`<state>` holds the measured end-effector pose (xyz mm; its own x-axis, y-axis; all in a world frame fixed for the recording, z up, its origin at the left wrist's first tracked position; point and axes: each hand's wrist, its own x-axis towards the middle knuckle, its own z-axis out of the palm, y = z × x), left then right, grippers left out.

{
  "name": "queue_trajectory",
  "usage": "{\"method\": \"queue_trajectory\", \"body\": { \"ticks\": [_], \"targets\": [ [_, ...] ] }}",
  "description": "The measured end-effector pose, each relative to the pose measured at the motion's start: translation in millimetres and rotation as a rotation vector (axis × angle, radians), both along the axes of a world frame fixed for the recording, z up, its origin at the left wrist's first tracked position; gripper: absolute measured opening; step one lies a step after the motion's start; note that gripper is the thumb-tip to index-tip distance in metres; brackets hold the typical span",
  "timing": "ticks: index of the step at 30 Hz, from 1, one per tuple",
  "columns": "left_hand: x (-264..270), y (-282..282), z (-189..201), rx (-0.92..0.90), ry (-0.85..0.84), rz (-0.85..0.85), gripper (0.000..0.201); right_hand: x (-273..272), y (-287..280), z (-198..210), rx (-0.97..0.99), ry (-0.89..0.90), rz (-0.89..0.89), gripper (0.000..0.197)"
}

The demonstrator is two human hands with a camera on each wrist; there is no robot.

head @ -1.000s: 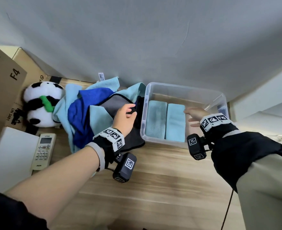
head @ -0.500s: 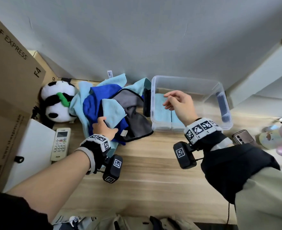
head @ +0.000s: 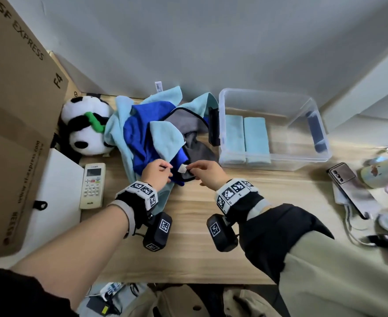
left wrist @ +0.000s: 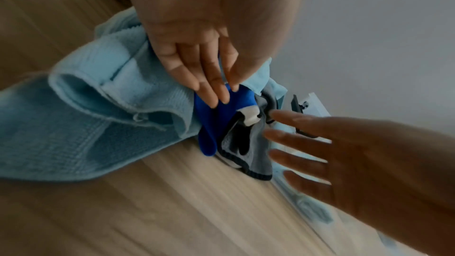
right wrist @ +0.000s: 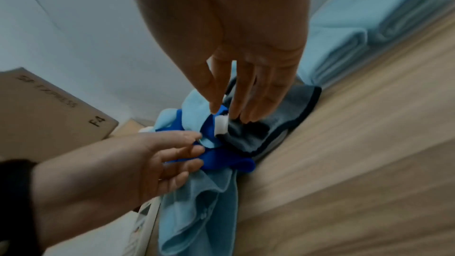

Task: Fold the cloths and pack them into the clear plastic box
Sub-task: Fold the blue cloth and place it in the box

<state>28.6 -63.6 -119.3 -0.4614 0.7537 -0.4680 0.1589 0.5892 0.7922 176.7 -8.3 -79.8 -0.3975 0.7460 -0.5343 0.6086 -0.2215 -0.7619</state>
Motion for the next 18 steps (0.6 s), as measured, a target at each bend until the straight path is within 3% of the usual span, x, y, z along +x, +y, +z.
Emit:
{"method": "queue_trajectory", "body": {
  "ticks": [2,4,8,11,14,18],
  "targets": [
    [4,-1,5,0.034,-0.065,-0.05,0.027,-10,1,-2,-0.104,0.016,-0.038,0.03],
    [5,1,9,0.038,-0.14,-0.043,0.046,-18,2,-4,-0.196,0.048,-0.014,0.034],
    [-3,5,14,0.039,-0.156,0.007,0.066,-27,4,-12,-0.258,0.166,-0.114,0.038],
    [-11,2,18,0.077,-0.107,0.049,0.066,-23,6,-13,-0.144,0.29,-0.276,0.03],
    [-14,0,24,0.189,-0.024,0.044,0.057,-13,11,5,-0.126,0.364,-0.257,0.009],
    [1,10,57,0.408,0.146,-0.105,0.05,9,25,56,-0.031,0.512,-0.2,0.024]
  ]
}}
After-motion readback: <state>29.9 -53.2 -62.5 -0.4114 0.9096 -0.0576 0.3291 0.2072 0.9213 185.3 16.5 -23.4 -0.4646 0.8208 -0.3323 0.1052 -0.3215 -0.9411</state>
